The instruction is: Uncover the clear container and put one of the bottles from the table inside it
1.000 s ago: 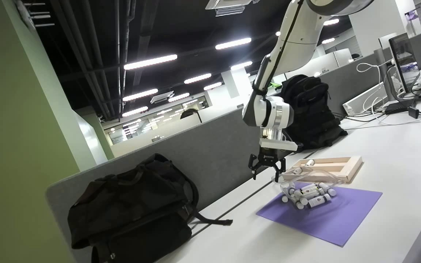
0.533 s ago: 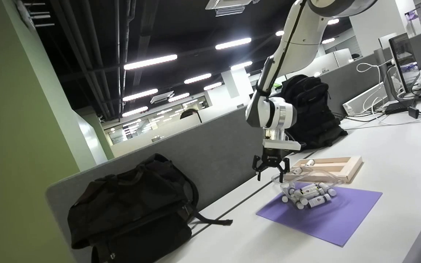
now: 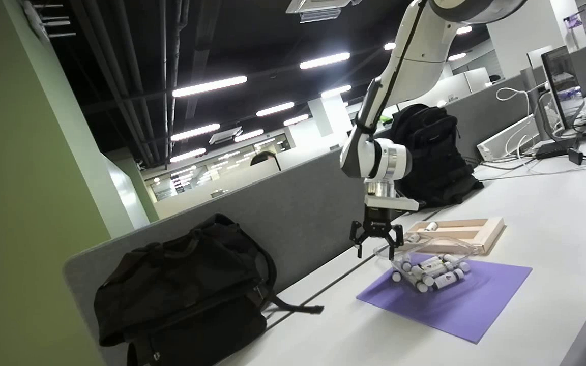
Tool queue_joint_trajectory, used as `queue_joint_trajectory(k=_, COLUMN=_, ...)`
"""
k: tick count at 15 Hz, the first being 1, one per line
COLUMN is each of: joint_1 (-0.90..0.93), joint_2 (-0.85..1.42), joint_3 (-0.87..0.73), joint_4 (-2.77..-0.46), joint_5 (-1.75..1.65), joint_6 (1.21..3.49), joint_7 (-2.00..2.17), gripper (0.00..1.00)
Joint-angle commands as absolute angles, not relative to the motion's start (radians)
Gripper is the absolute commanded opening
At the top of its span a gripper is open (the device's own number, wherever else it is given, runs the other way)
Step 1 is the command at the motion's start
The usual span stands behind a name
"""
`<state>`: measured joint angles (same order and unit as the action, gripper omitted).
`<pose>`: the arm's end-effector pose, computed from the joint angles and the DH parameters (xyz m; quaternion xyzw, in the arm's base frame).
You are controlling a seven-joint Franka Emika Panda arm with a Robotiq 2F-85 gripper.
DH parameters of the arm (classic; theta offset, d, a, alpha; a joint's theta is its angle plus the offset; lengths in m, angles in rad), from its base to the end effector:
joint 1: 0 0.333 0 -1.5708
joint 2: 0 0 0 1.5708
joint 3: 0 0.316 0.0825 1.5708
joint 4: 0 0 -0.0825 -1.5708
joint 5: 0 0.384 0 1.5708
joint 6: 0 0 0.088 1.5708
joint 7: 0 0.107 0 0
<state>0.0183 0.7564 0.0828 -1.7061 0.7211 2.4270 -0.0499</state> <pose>0.6644 0.0651 0.1513 -0.9442 0.2096 0.0271 0.2528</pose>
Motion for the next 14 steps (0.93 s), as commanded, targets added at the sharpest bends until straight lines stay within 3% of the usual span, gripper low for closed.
queue_joint_trajectory(k=1, joint_1=0.007, joint_2=0.728, joint_3=0.097, joint_4=-1.735, joint_5=0.686, joint_6=2.366, joint_7=0.012, gripper=1.0)
queue_joint_trajectory(k=11, joint_1=0.02, joint_2=0.675, joint_3=0.138, joint_4=-1.801, joint_5=0.692, joint_6=2.27, joint_7=-0.008, gripper=1.0)
queue_joint_trajectory(k=14, joint_1=0.021, joint_2=0.662, joint_3=0.153, joint_4=-1.826, joint_5=0.719, joint_6=2.361, joint_7=-0.069, gripper=1.0)
